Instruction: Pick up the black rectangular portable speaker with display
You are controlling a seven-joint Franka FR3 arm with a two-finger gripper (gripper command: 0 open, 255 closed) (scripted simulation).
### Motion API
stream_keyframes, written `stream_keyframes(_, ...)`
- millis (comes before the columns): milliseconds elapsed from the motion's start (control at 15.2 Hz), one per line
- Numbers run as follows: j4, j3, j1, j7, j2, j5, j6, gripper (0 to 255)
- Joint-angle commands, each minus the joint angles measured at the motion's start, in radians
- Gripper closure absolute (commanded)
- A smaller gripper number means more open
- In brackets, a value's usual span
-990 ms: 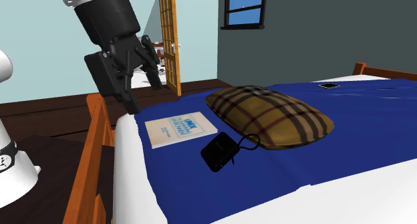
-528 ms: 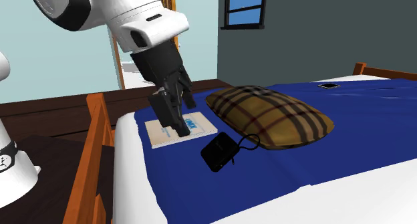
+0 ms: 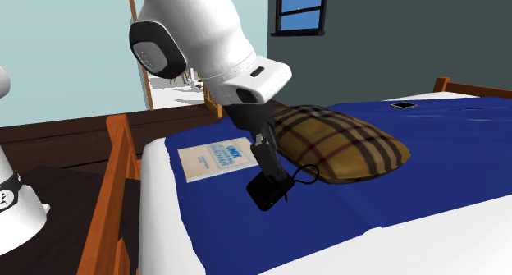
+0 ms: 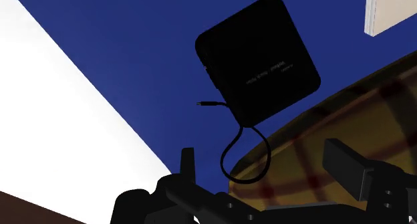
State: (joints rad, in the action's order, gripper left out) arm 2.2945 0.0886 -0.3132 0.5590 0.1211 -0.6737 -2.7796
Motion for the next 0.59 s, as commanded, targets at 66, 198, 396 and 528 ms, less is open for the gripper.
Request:
stream_keyframes(66,-0.099,-0.047,0.014,0.126,0.117,-0.132,-0.037,0)
stream_keyframes(198,-0.156,-0.077,0.027,0.178,0.175,-0.183,-0.052,0)
stream_keyframes(396,-0.162,-0.1,0.043,0.227,0.207,-0.229,-0.076,0)
stream_keyframes(528,-0.167,-0.116,0.054,0.26,0.229,-0.261,-0.091,0)
